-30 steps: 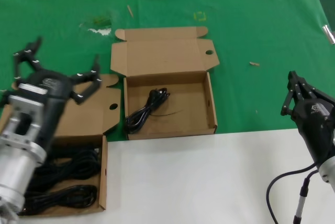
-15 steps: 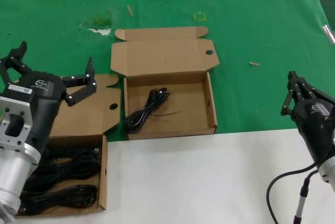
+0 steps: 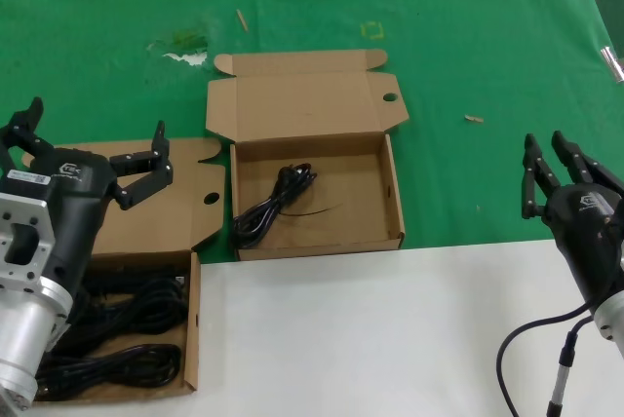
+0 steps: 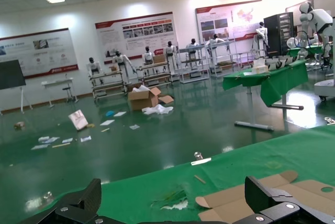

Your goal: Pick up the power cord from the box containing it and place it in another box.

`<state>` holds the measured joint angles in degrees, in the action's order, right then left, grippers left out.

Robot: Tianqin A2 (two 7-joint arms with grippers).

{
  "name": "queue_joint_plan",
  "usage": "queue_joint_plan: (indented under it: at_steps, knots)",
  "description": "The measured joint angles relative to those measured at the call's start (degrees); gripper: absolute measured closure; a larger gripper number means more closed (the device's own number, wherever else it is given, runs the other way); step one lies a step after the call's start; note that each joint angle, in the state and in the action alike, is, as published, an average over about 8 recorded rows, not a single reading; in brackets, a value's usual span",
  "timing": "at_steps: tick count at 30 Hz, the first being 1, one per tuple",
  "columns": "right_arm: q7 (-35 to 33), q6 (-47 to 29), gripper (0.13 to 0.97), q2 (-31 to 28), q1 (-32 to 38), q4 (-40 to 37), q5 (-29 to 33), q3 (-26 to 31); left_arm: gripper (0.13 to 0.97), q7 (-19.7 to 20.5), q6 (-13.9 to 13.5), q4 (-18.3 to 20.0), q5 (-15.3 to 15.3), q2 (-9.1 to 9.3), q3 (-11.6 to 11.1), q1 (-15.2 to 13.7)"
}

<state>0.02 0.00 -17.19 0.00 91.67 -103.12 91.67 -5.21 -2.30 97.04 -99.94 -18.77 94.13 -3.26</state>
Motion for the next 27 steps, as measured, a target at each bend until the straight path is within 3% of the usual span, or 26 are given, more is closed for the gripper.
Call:
queue_joint_plan:
  at_steps: [7, 16, 24, 27]
  knots:
    - [0.00, 0.00, 0.808, 0.00, 0.00, 0.00, 0.00, 0.00, 0.132, 0.66, 0.29, -0.67, -0.40, 0.19, -0.31, 0.40]
    - [-0.02, 0.00, 0.635, 0.00, 0.00, 0.00, 0.00, 0.00, 0.132, 1.48, 0.66, -1.52, -0.91, 0.45, -0.70, 0.92]
    - [-0.02, 0.00, 0.418, 0.00, 0.00, 0.00, 0.00, 0.00, 0.132, 2.22, 0.98, -2.29, -1.36, 0.68, -1.05, 1.39]
    - [-0.02, 0.00, 0.418, 0.00, 0.00, 0.00, -0.01, 0.00, 0.132, 2.50, 1.10, -2.57, -1.53, 0.76, -1.18, 1.56]
